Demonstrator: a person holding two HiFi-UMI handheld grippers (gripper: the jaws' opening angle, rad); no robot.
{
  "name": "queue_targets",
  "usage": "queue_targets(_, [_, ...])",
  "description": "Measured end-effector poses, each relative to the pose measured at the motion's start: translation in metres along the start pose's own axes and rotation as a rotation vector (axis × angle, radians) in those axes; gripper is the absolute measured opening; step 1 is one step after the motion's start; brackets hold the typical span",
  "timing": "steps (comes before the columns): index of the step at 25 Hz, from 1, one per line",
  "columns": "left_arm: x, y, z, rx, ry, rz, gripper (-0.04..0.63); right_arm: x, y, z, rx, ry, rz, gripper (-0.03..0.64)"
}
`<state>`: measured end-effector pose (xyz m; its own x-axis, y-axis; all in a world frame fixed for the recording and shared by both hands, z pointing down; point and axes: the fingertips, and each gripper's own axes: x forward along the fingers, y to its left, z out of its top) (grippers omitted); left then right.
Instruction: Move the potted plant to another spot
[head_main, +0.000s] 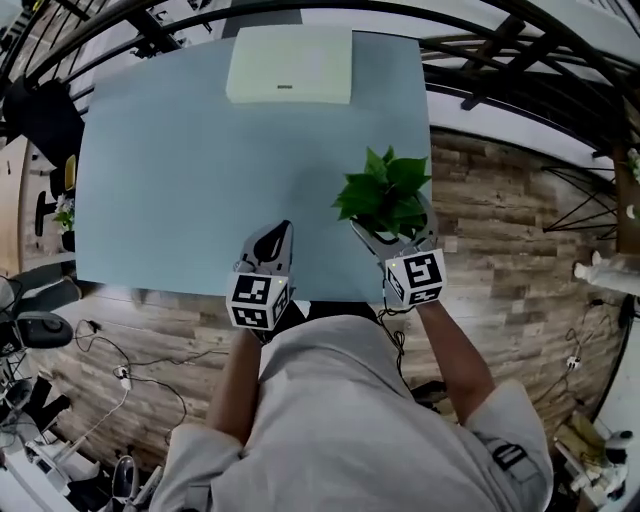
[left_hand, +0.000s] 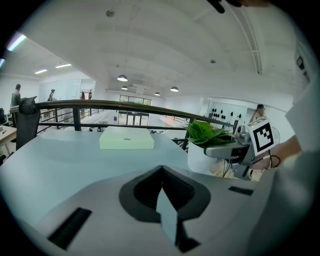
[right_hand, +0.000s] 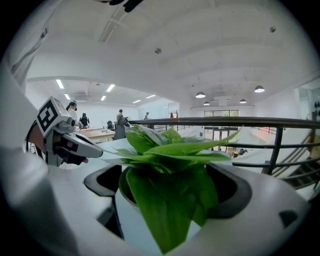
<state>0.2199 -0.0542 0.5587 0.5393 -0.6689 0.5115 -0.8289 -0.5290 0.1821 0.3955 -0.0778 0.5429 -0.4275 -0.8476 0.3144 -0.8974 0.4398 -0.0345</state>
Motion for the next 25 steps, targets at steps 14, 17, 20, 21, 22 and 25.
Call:
queue_targets(14, [-0.048, 0.074, 0.009, -0.053, -0.063, 0.121, 0.012, 0.057, 0.077, 0.046, -0.093, -0.034, 0.16, 0.522])
queue_targets(17, [-0.055, 0.082, 0.011, -0.066, -0.073, 0.16, 0.012, 0.066, 0.087, 0.052, -0.11, -0.037, 0.21, 0.522])
queue_targets(20, [-0.07, 0.104, 0.007, -0.091, -0.08, 0.204, 0.012, 0.083, 0.113, 0.058, -0.125, -0.037, 0.263, 0.522])
queue_targets(21, [-0.077, 0.113, 0.005, -0.104, -0.083, 0.222, 0.012, 0.09, 0.124, 0.06, -0.131, -0.037, 0.284, 0.522])
queue_targets(22, [-0.083, 0.12, 0.003, -0.115, -0.087, 0.241, 0.012, 0.096, 0.133, 0.062, -0.138, -0.037, 0.305, 0.522])
queue_targets(25, [-0.099, 0.139, -0.001, -0.139, -0.103, 0.291, 0.012, 0.111, 0.158, 0.068, -0.156, -0.04, 0.361, 0.522])
